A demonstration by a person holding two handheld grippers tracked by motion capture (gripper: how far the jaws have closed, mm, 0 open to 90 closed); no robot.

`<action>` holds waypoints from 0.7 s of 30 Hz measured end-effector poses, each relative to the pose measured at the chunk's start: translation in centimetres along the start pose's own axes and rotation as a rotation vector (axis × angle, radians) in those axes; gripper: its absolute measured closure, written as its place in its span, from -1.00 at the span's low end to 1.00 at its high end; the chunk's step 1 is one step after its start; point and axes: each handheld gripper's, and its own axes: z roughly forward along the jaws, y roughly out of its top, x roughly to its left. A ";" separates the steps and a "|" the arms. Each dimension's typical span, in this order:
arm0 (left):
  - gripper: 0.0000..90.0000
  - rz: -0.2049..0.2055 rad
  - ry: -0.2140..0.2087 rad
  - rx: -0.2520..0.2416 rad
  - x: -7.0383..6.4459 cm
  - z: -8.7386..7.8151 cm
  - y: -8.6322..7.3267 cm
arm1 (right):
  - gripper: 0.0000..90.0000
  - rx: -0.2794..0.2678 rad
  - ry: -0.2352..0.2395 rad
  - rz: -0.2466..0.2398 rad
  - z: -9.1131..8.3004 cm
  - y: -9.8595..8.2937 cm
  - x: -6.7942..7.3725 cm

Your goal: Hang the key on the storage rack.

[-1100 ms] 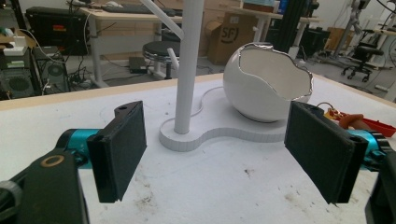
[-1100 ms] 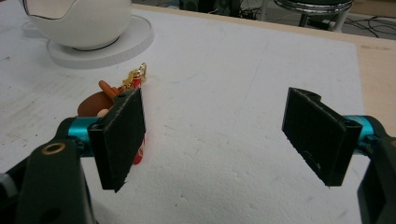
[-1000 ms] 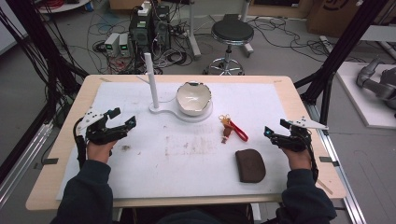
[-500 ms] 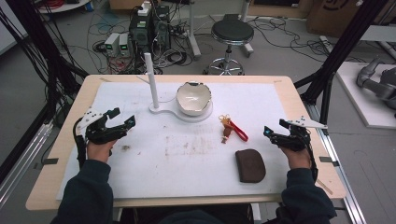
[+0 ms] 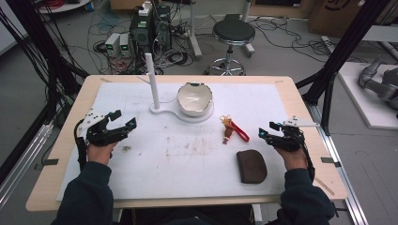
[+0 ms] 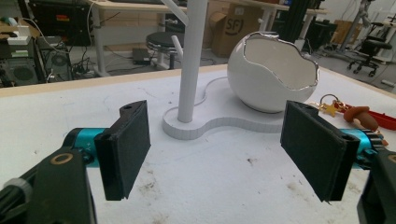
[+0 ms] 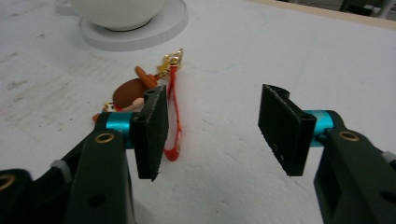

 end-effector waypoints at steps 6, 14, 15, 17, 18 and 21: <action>-0.46 -0.006 -0.012 0.014 0.0 0.3 -0.2 | 0.16 0.048 0.056 -0.053 1.9 0.8 1.2; -0.46 -0.010 -0.019 0.029 -0.2 0.7 -0.3 | 0.09 0.140 0.118 -0.106 5.2 2.0 2.7; -0.46 -0.010 -0.019 0.029 -0.2 0.7 -0.3 | 0.06 0.148 0.132 -0.116 5.7 2.2 3.2; -0.46 -0.010 -0.024 0.033 -0.2 0.8 -0.4 | -0.06 0.166 0.138 -0.135 6.4 2.5 3.7; -0.46 -0.007 -0.023 0.035 -0.2 0.8 -0.4 | -0.14 0.175 0.140 -0.136 6.8 2.7 4.0; -0.45 -0.009 -0.026 0.038 -0.3 0.9 -0.4 | -0.34 0.186 0.128 -0.121 7.6 3.0 4.6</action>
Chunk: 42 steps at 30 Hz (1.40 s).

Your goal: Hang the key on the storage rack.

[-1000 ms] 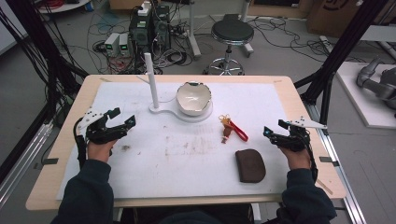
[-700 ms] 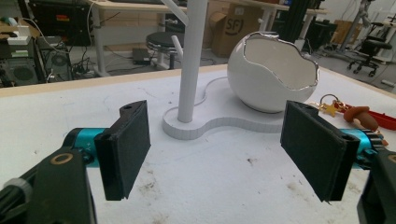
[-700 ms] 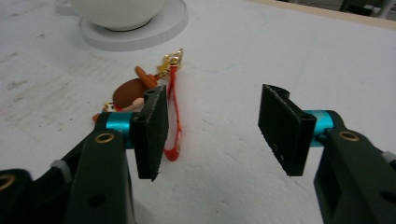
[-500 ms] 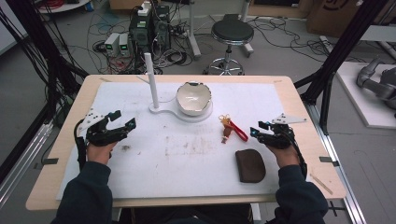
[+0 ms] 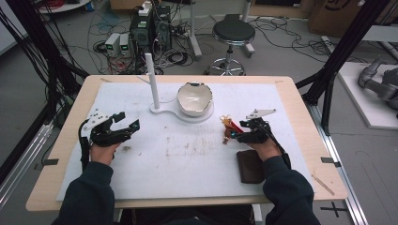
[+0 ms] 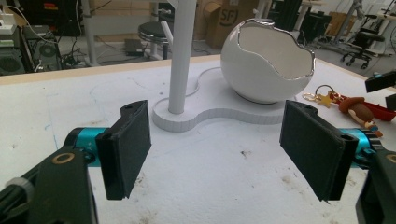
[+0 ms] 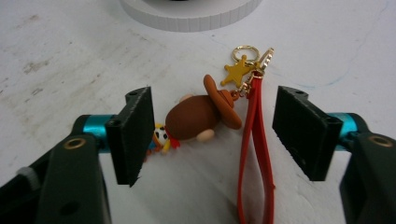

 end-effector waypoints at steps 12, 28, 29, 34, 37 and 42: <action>-0.45 -0.007 0.003 -0.002 0.2 -0.2 0.0 | -0.27 0.091 -0.035 -0.011 1.3 0.4 -0.1; -0.42 -0.018 -0.015 0.014 -0.2 0.1 -0.1 | 0.95 0.136 -0.027 -0.105 -0.7 -0.1 -1.1; -0.39 -0.025 -0.030 0.015 -0.5 0.3 -0.1 | 0.95 0.111 -0.022 -0.110 -0.9 0.0 -1.0; -0.33 -0.010 -0.104 0.038 -2.2 1.6 0.1 | 0.95 0.019 0.026 -0.131 -1.7 0.5 -0.3; -0.33 0.009 -0.156 0.055 -4.0 2.7 0.3 | 0.95 -0.032 0.044 -0.155 -2.3 1.2 0.5; -0.33 0.026 -0.221 0.074 -6.0 4.2 0.3 | 0.96 -0.163 0.085 -0.196 -3.7 2.6 1.9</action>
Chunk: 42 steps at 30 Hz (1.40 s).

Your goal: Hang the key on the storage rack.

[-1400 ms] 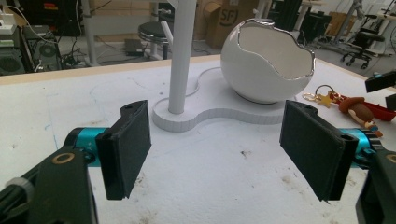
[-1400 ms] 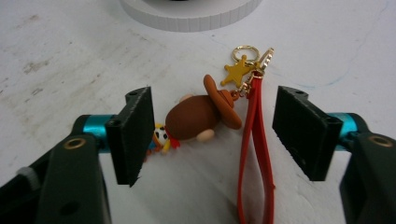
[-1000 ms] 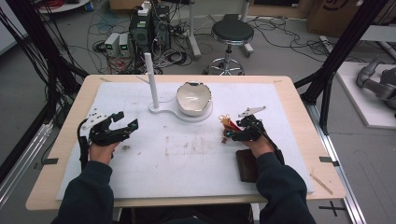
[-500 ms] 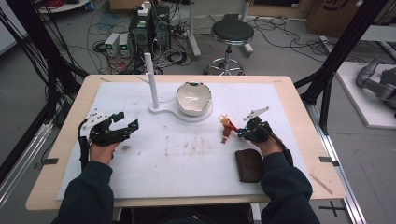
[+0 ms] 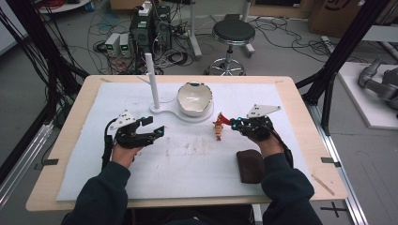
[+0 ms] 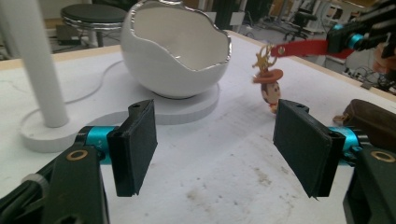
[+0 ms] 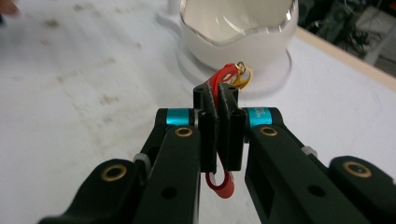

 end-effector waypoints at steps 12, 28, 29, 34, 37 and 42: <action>-0.39 0.062 -0.112 0.066 -2.4 4.0 -0.2 | 0.96 -0.114 0.118 -0.052 -0.3 2.6 2.2; -0.52 0.124 -0.109 0.123 -4.1 9.7 0.1 | 0.96 -0.138 0.252 -0.089 1.5 4.9 3.9; -0.52 0.124 -0.109 0.123 -4.1 9.7 0.1 | 0.96 -0.141 0.257 -0.087 1.6 4.9 3.9; -0.39 0.129 -0.113 0.146 -3.9 10.4 -0.3 | 0.96 -0.154 0.268 -0.087 1.7 5.2 4.1; -0.22 0.140 -0.111 0.152 -3.9 10.6 -0.3 | 0.96 -0.158 0.285 -0.080 1.8 5.2 4.0; 0.15 0.162 -0.119 0.162 -4.1 10.8 -0.1 | 0.95 -0.164 0.272 -0.063 1.5 5.2 3.8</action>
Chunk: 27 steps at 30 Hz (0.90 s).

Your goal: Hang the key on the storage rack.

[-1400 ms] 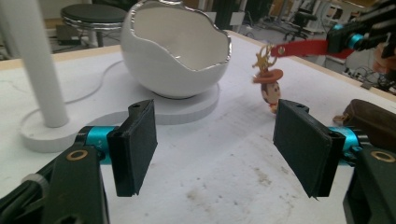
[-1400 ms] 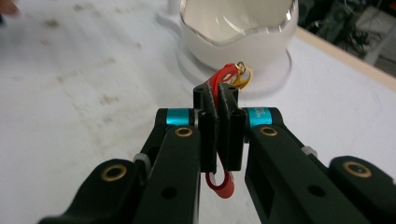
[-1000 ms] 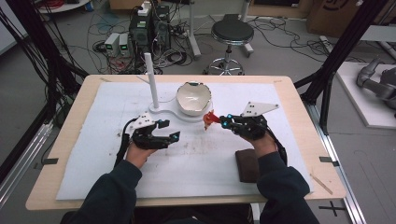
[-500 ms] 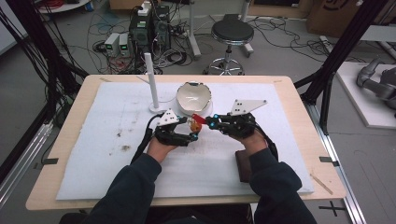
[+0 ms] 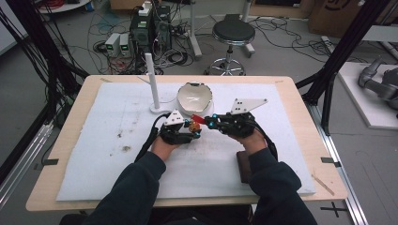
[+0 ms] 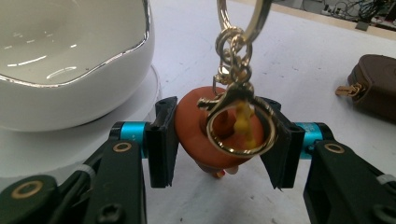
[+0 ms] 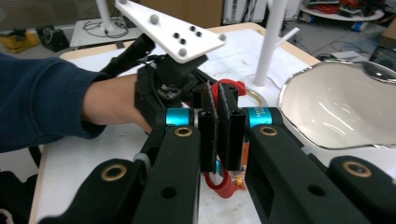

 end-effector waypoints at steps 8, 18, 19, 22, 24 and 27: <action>0.15 -0.051 -0.027 -0.012 0.2 -2.2 1.1 | 0.94 0.020 -0.115 0.071 -1.0 -1.0 -1.3; 0.16 -0.018 0.000 -0.007 1.3 -6.0 3.4 | 0.62 0.081 -0.192 0.211 -1.1 -4.3 -3.5; 0.16 -0.018 0.000 -0.007 1.3 -6.0 3.4 | 0.62 0.081 -0.192 0.211 -1.1 -4.3 -3.5; 0.16 -0.001 0.024 0.008 2.0 -7.2 4.1 | 0.57 0.069 -0.210 0.217 -1.6 -4.5 -3.7; 0.16 0.010 0.043 0.018 2.6 -8.2 4.7 | 0.56 0.063 -0.227 0.228 -2.2 -4.9 -4.0; 0.16 0.023 0.066 0.010 3.7 -10.2 6.1 | 0.52 0.067 -0.251 0.238 -2.7 -5.2 -4.3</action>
